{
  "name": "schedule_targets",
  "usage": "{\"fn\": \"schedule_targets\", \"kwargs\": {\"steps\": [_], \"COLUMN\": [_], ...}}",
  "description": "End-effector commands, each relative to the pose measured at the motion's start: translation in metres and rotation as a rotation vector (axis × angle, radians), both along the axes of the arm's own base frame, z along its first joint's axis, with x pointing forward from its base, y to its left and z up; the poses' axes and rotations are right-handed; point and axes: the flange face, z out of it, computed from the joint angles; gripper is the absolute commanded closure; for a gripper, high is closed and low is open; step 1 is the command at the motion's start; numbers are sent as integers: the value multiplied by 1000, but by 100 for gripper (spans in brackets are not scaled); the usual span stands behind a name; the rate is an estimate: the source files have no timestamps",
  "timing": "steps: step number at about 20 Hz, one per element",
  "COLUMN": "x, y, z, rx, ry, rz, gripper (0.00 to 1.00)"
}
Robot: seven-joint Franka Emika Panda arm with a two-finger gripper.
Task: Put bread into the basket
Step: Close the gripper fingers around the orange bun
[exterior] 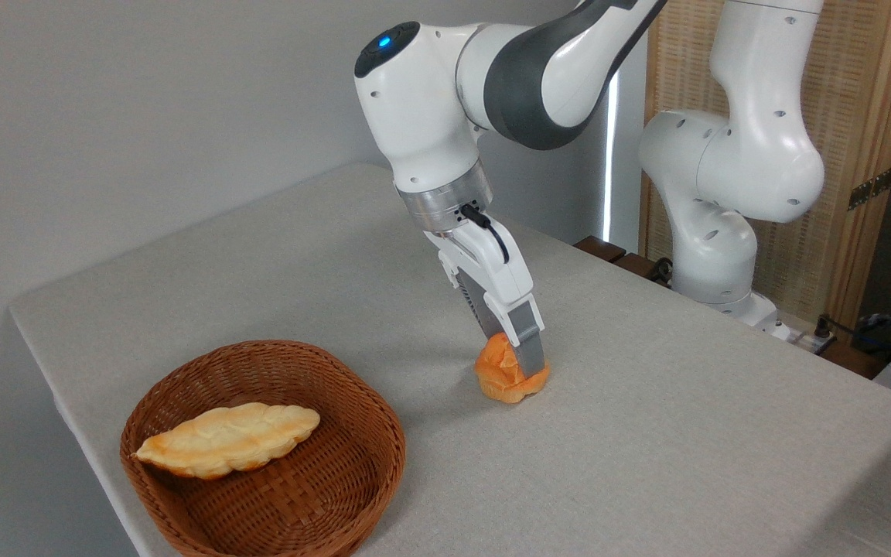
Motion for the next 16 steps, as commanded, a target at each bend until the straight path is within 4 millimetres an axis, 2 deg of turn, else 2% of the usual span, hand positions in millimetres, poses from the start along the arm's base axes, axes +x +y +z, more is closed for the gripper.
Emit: {"fn": "schedule_targets", "kwargs": {"steps": [1,4,10,15,16], "x": [-3,-6,-7,-8,-8], "y": [5,6,6,5,5], "z": [-1,-8,-13,-15,-15], "rx": [25,34,32,30,30], "ry": [-20,-9,-14,-17,-17], "rz": [-34,-40,-42,-45,-45], "gripper": [0,0,9,29,36]}}
